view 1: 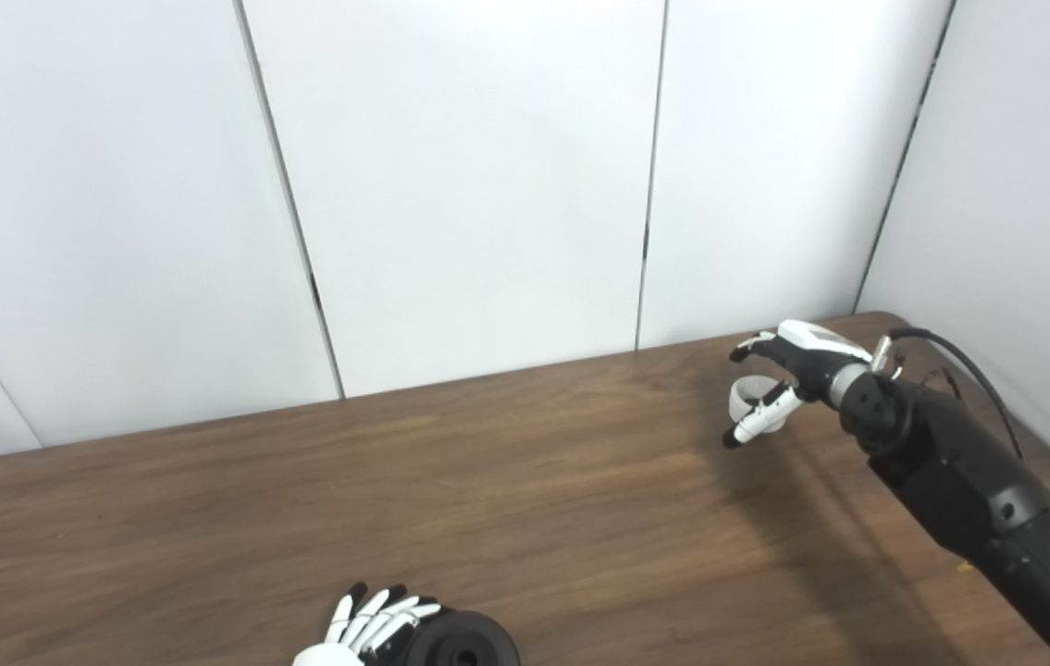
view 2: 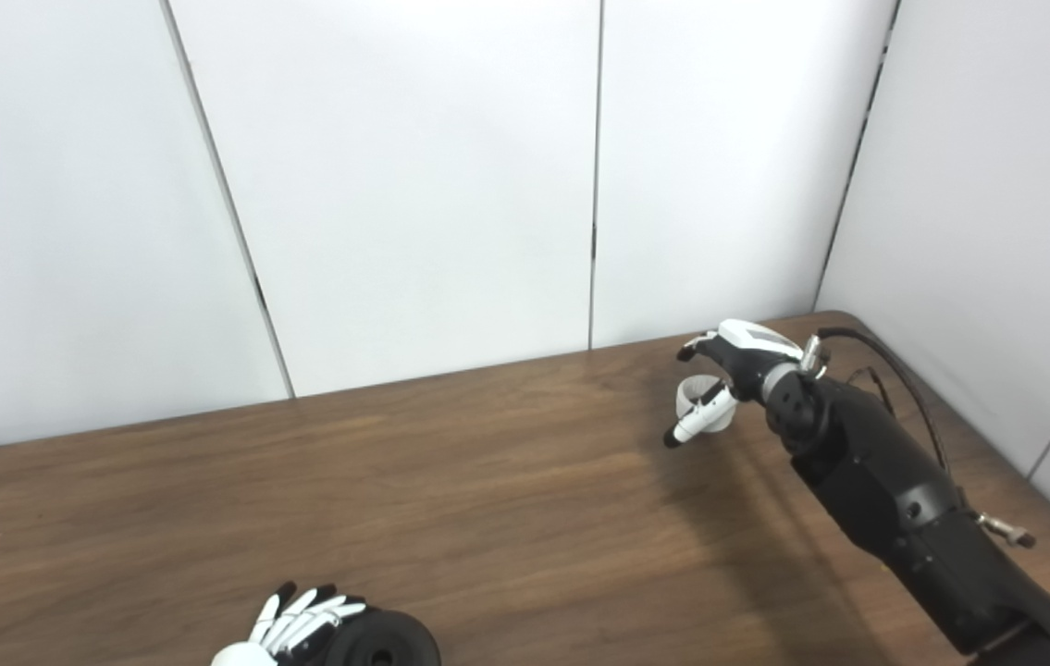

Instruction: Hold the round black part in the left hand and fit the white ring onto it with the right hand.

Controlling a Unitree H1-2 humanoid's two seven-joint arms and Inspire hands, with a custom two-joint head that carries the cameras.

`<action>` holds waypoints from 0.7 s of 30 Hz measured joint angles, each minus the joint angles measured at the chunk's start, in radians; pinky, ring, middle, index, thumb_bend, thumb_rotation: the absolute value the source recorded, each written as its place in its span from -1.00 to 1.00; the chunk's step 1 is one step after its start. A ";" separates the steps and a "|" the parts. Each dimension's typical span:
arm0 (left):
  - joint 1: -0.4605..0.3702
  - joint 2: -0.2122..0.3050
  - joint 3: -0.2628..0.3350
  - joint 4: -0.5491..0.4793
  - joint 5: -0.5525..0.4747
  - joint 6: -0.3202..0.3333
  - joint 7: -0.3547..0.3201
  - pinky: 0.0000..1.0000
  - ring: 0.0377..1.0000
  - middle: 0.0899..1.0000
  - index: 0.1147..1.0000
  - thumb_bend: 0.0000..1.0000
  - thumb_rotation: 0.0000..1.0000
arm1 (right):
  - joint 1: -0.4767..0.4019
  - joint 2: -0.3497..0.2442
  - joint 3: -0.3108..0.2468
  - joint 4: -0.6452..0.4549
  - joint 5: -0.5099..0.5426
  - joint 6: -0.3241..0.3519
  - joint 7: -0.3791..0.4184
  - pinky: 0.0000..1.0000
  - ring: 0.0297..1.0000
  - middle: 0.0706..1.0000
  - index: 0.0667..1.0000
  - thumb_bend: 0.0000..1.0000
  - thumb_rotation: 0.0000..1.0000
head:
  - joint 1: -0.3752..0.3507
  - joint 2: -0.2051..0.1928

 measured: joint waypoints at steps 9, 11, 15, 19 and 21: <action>0.000 0.000 0.000 0.000 0.001 0.000 0.001 1.00 0.79 0.59 -0.17 0.05 -0.88 | -0.007 0.000 0.018 0.044 -0.037 -0.001 0.014 0.93 1.00 0.96 0.73 0.88 -0.39 | 0.002 0.002; 0.001 0.000 0.000 0.000 0.001 0.000 0.001 1.00 0.79 0.60 -0.17 0.05 -0.88 | -0.007 0.000 0.020 0.047 -0.038 -0.001 0.018 0.92 1.00 0.96 0.73 0.88 -0.38 | 0.002 0.003; 0.001 0.000 0.000 0.000 0.001 0.000 0.002 1.00 0.78 0.59 -0.17 0.05 -0.88 | -0.007 0.000 0.022 0.052 -0.039 -0.001 0.019 0.99 1.00 0.96 0.76 0.87 -0.40 | 0.003 0.005; 0.001 0.000 0.000 0.000 0.002 0.000 0.003 1.00 0.79 0.60 -0.17 0.05 -0.88 | -0.007 0.000 0.022 0.061 -0.039 -0.001 0.019 1.00 1.00 0.97 0.78 0.85 -0.41 | 0.003 0.005; 0.001 0.000 0.000 0.000 0.001 0.000 0.003 1.00 0.79 0.60 -0.17 0.05 -0.88 | -0.007 0.000 0.022 0.065 -0.039 -0.001 0.019 1.00 1.00 0.97 0.78 0.84 -0.41 | 0.003 0.005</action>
